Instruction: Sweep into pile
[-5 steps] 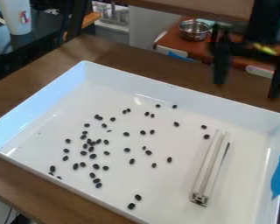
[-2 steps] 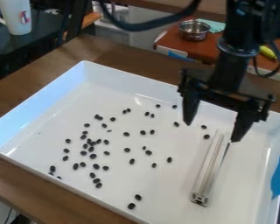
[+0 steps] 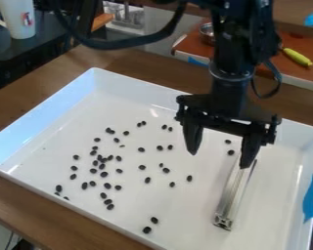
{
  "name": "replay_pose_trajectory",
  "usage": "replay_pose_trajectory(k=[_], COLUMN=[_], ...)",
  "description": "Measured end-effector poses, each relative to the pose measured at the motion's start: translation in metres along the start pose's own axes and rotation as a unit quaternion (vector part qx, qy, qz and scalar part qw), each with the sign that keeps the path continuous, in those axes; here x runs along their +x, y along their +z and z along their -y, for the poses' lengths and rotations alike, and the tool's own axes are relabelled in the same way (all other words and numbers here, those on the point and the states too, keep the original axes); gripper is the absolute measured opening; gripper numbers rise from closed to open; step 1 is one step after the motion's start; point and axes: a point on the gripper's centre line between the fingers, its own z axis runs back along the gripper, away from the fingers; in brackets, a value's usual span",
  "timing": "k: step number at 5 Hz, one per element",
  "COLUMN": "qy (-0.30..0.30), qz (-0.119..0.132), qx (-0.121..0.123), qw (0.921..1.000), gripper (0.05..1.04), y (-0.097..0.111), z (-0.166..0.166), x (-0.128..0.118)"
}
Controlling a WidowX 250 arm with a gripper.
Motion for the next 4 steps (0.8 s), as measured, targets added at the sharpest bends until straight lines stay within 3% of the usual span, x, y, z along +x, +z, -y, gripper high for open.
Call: replay_pose_trajectory(k=[1,2,4], qy=[0.013,0.016,0.018], qz=[-0.002,0.008,-0.01], qx=[-0.03,-0.037,-0.04], qw=[0.9994,0.9992,0.999], gripper=[0.999,0.999,0.999], y=[-0.004,-0.008,-0.018], z=[-0.005,-0.004,0.002], x=[0.003,0.008,0.002])
